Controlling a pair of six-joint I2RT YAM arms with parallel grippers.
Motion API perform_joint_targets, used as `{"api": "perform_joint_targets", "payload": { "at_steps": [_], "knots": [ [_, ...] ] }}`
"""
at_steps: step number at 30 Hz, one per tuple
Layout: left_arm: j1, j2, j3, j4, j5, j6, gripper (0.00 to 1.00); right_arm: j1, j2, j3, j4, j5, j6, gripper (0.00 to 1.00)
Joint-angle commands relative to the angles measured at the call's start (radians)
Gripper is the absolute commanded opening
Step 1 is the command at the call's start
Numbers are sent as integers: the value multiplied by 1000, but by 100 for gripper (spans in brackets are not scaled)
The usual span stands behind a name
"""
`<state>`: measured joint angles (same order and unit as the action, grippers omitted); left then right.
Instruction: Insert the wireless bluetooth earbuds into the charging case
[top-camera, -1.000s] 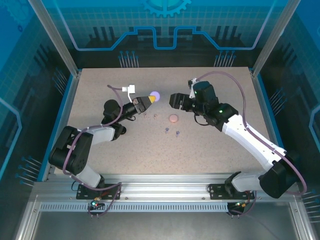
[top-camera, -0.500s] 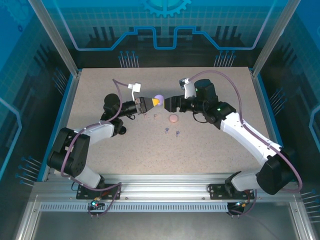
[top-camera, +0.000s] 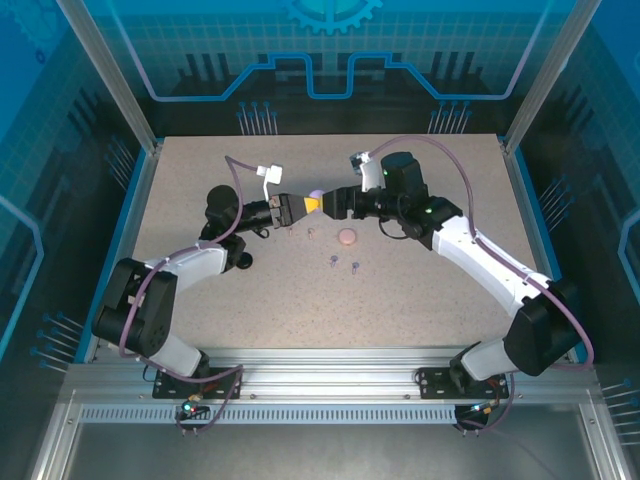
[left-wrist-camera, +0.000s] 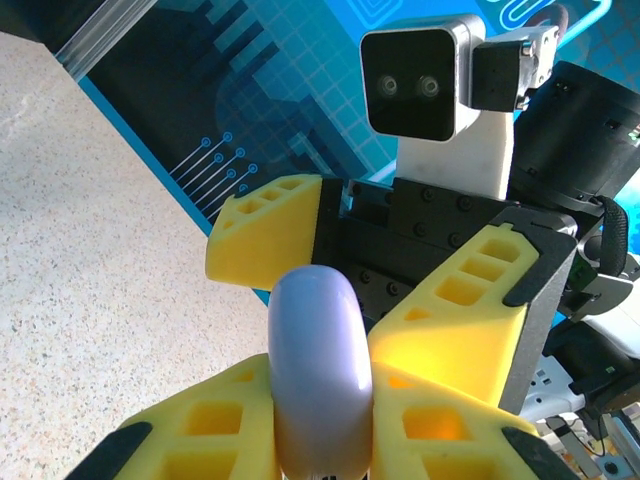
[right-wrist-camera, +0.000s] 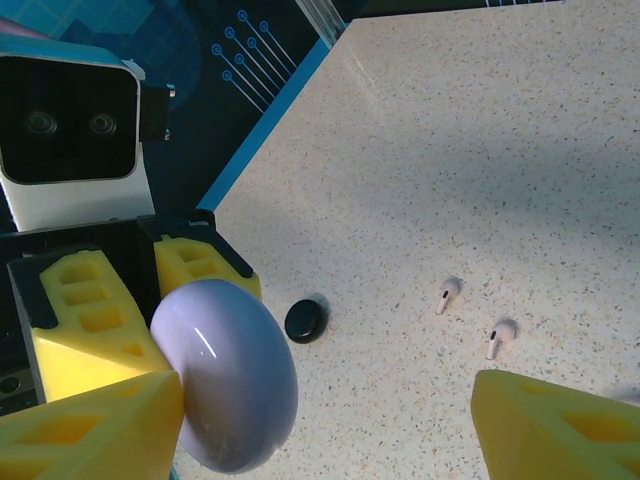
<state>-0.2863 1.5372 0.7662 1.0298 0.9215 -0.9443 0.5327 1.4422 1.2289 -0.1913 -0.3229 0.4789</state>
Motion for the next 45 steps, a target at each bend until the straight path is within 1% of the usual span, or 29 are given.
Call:
{"api": "perform_joint_targets", "payload": {
  "at_steps": [1,4,6,18,21,25,28,30,34,37,45],
  "knots": [
    [-9,-56,31,5,32,1,0,-27,12,-11,30,28,22,74],
    [-13,-68,33,-5,37,8,0,-53,9,-41,34,69,60,71],
    [-16,-74,34,-12,36,14,0,-71,8,-59,44,58,80,69],
    [-19,-68,22,-5,29,27,0,-89,-154,-123,43,42,116,71],
    [-19,-69,18,2,30,29,0,-89,-176,-139,65,23,156,71],
    [-20,-69,21,24,28,23,0,-82,-183,-167,146,-19,237,70],
    [-20,-63,27,45,28,7,0,-68,-175,-169,177,-32,264,67],
    [-23,-61,29,55,24,1,0,-53,-163,-161,177,-32,262,61],
    [-27,-58,35,53,21,1,0,-25,-131,-148,180,-31,255,54],
    [-29,-57,36,53,22,1,0,-7,-112,-140,187,-31,251,50],
    [-33,-61,39,51,20,4,0,6,-78,-123,187,-26,243,43]
  ]
}}
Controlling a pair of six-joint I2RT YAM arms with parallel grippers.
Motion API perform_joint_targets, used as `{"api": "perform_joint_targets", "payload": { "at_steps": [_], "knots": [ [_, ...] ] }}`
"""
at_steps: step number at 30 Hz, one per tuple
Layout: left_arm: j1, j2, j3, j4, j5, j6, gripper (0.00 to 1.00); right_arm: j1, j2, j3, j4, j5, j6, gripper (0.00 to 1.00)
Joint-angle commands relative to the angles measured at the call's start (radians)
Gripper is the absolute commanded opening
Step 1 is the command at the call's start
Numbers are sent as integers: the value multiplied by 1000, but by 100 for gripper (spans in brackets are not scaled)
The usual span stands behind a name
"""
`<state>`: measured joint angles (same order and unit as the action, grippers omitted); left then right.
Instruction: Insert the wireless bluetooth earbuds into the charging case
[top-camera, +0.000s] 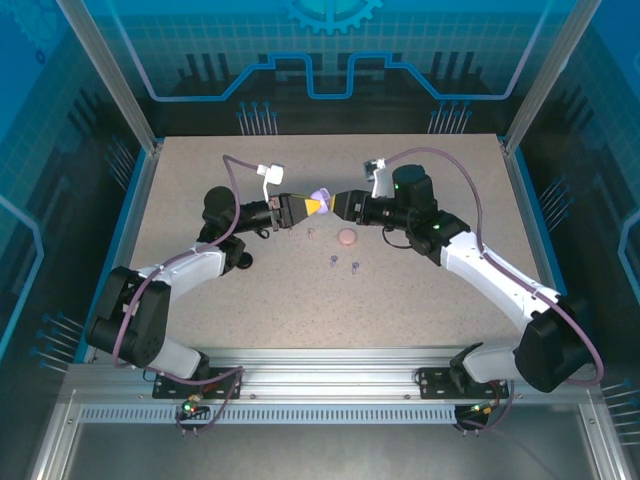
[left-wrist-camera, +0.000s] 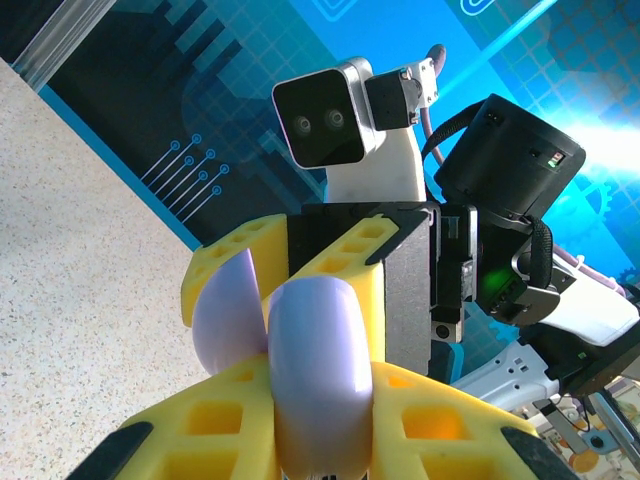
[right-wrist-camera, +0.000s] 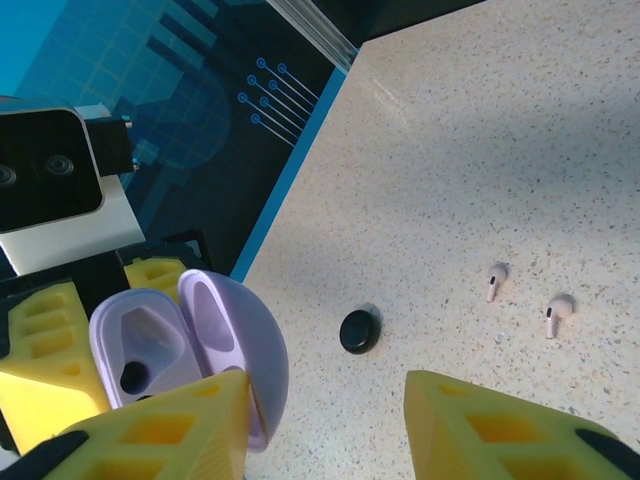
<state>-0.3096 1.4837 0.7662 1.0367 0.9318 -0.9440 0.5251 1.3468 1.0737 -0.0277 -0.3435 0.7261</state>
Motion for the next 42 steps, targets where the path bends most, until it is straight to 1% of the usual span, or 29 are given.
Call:
{"api": "perform_joint_targets", "payload": {
  "at_steps": [1,16,20,26,28,30,32,36,39,42],
  "knots": [
    [-11,-7,41,41,10,4,0,13,20,34,23,-7,-4,43],
    [-14,9,50,45,1,8,0,23,12,22,38,-64,-21,37],
    [-18,16,51,58,1,-1,0,24,20,27,46,-70,-16,31],
    [-23,23,46,97,2,-23,0,26,46,49,54,-89,-10,17],
    [-23,23,44,99,1,-24,1,25,46,55,52,-89,-13,13],
    [-23,23,42,96,-8,-22,7,25,45,61,47,-86,-13,10],
    [-23,23,39,87,-19,-12,16,26,45,68,42,-85,-15,6],
    [-23,21,28,68,-49,11,28,26,45,91,17,-65,-20,2],
    [-22,9,15,36,-104,44,42,27,42,118,-32,-26,-35,0],
    [-19,-11,14,-6,-149,79,50,27,37,157,-116,40,-63,0]
  ]
}}
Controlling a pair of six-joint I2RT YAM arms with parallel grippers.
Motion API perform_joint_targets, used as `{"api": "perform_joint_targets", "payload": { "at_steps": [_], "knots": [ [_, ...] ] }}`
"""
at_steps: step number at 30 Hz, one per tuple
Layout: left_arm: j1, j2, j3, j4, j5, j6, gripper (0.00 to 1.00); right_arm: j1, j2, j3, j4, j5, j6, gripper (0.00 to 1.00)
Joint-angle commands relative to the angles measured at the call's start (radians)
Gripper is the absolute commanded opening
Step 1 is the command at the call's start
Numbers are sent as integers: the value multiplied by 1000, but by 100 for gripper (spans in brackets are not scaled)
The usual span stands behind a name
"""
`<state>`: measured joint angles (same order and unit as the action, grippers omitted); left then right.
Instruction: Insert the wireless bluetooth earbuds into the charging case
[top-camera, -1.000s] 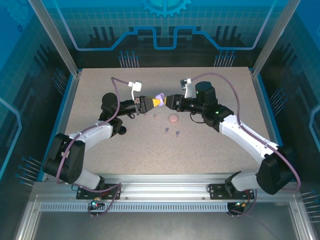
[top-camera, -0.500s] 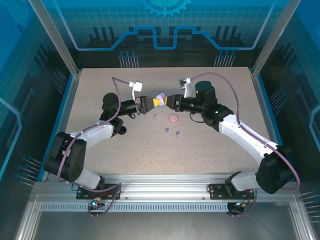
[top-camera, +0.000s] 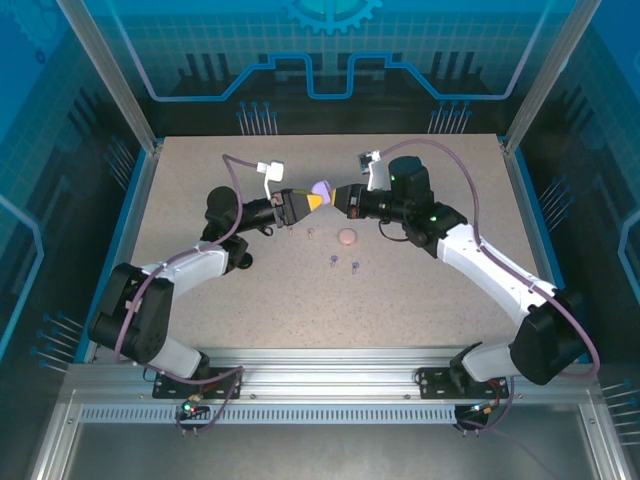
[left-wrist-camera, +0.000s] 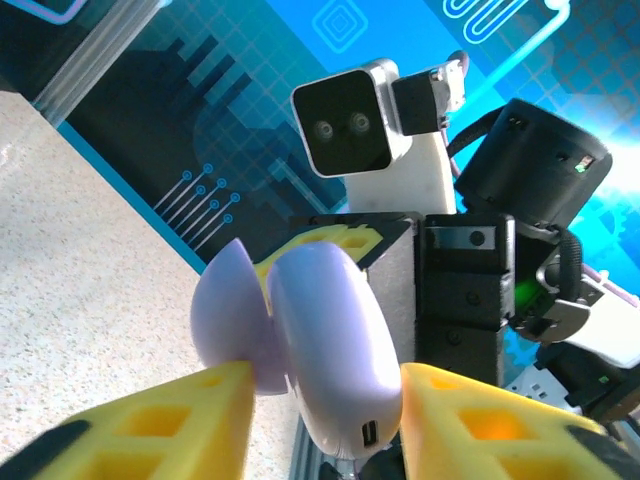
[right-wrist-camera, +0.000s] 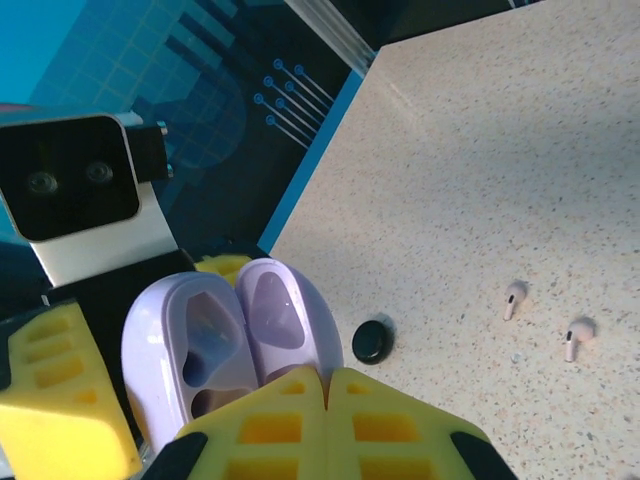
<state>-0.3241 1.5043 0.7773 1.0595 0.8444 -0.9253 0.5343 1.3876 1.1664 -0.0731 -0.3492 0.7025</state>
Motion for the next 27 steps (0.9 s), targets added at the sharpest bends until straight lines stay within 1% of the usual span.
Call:
{"api": "perform_joint_targets", "payload": {
  "at_steps": [1,6,8,11,20,27],
  "knots": [
    [-1,-41,1,-35,-74,69,52,18,-3,81,-104,69,-53,0],
    [36,-94,4,-77,-103,89,55,15,-1,160,-236,156,-131,0],
    [50,-113,20,-126,-94,110,56,14,6,193,-280,178,-168,0],
    [65,-141,61,-243,-72,171,57,13,25,252,-351,218,-242,0],
    [69,-169,268,-776,-61,523,61,10,95,422,-492,304,-479,0],
    [77,-105,485,-1126,-10,760,63,5,153,510,-543,295,-641,0]
  ]
}}
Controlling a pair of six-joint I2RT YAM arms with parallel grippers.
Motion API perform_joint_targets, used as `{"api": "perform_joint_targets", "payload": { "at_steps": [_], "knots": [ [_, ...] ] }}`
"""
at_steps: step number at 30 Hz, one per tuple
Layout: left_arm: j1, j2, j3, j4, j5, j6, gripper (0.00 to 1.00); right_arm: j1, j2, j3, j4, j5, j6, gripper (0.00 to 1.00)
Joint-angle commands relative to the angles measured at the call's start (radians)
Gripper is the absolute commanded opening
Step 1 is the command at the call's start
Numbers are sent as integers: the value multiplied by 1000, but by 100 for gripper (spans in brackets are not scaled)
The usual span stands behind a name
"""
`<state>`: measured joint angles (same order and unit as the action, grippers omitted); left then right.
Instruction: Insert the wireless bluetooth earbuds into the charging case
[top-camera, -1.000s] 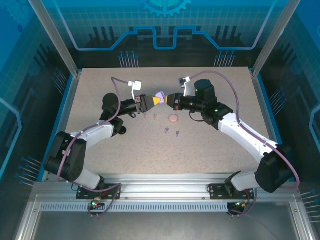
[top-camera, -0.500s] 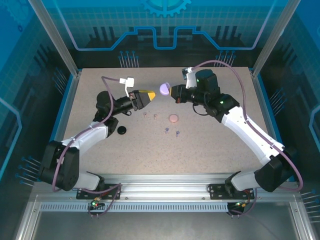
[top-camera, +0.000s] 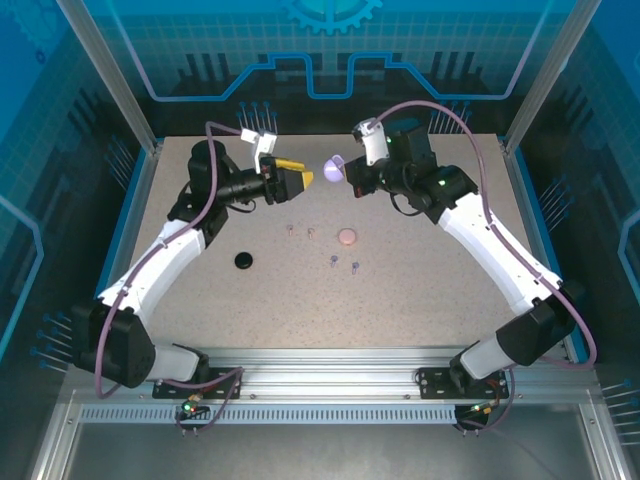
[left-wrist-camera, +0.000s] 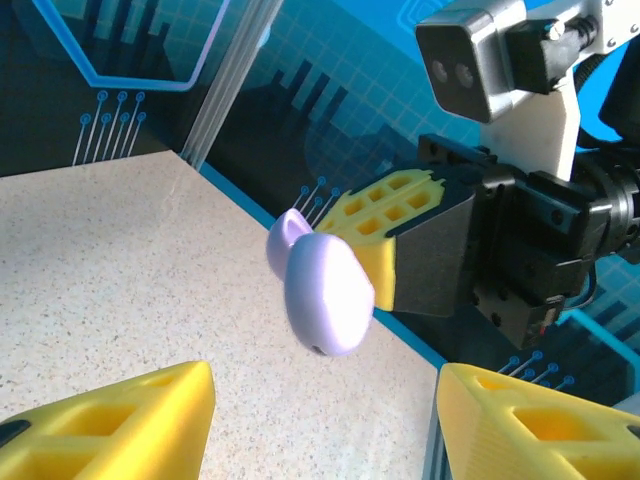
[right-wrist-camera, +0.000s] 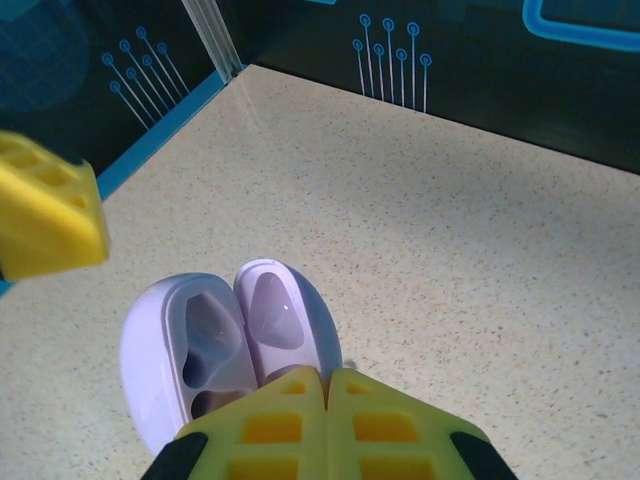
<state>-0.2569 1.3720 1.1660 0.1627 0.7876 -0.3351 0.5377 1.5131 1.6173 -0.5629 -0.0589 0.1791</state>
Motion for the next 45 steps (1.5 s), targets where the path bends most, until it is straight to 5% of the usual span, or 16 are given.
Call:
{"api": "perform_joint_targets", "payload": {
  "at_steps": [1,19,45],
  "knots": [
    [11,42,131,-275,61,197,63,2,38,73,-65,-1,-138,0],
    [19,230,451,-670,225,434,63,1,158,256,-200,-71,-265,0],
    [21,304,481,-691,308,455,53,26,199,312,-208,-145,-240,0]
  ]
}}
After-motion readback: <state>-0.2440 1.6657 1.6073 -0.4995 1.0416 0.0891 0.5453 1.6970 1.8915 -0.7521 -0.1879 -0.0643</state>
